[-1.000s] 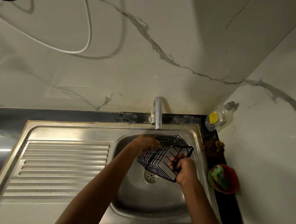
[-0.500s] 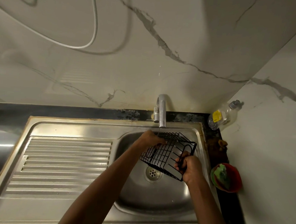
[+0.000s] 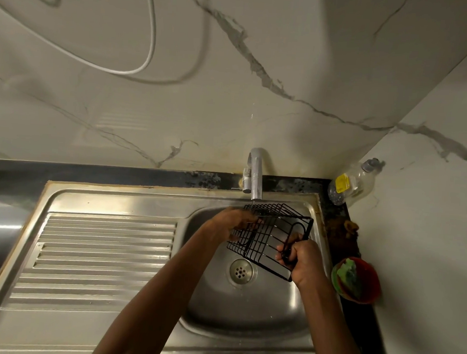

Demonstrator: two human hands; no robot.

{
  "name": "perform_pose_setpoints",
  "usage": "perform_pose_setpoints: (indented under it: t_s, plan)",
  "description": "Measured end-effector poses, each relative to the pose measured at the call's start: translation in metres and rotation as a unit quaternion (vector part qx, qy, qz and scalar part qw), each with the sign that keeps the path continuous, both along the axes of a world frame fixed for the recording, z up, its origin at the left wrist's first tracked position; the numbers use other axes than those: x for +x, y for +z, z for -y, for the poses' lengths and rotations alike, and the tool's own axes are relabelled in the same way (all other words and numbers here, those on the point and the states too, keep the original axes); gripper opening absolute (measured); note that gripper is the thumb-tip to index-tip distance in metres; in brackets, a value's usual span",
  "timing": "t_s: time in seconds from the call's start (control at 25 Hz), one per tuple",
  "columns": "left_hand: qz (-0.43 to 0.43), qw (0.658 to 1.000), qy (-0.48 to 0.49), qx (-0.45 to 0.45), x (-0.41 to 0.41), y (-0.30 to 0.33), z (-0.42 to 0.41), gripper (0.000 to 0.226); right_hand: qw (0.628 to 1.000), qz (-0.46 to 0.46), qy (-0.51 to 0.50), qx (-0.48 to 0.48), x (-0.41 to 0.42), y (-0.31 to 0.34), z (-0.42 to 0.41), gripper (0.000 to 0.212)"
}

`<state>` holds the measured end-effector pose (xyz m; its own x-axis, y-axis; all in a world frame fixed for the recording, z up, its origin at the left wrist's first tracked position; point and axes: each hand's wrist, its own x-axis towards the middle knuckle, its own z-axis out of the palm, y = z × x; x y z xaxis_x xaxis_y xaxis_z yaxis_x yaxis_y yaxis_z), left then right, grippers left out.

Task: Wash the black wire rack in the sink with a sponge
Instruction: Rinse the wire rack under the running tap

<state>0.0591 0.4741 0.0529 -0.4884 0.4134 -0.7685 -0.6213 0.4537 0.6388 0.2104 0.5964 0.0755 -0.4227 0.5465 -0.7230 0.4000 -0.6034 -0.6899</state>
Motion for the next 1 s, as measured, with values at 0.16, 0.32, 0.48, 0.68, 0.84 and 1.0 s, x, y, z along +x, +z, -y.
perform_pose_setpoints:
  t_s: [0.16, 0.32, 0.48, 0.68, 0.84, 1.0]
  plan:
    - [0.02, 0.997, 0.066, 0.019, 0.006, -0.007, -0.002, 0.02, 1.0, 0.0, -0.016, -0.019, 0.002, -0.002, 0.0, 0.034]
    - [-0.005, 0.985, 0.171, 0.002, 0.017, -0.009, -0.015, 0.043, 0.999, 0.011, -0.031, -0.022, 0.004, -0.003, 0.007, 0.034]
    - [-0.06, 0.985, 0.158, 0.025, 0.029, -0.008, -0.026, 0.033, 0.999, 0.011, -0.043, -0.013, 0.004, -0.003, 0.013, 0.034]
    - [0.025, 0.998, 0.03, -0.054, 0.006, 0.014, -0.016, 0.035, 1.0, -0.008, -0.019, 0.005, 0.014, 0.001, 0.012, 0.036]
    - [0.049, 0.995, -0.04, -0.075, -0.009, 0.021, -0.004, 0.055, 1.0, -0.01, -0.021, 0.006, 0.021, 0.002, 0.009, 0.039]
    - [-0.04, 0.996, 0.073, -0.025, 0.01, 0.014, -0.012, 0.026, 0.999, -0.014, -0.029, 0.018, 0.008, 0.008, 0.019, 0.038]
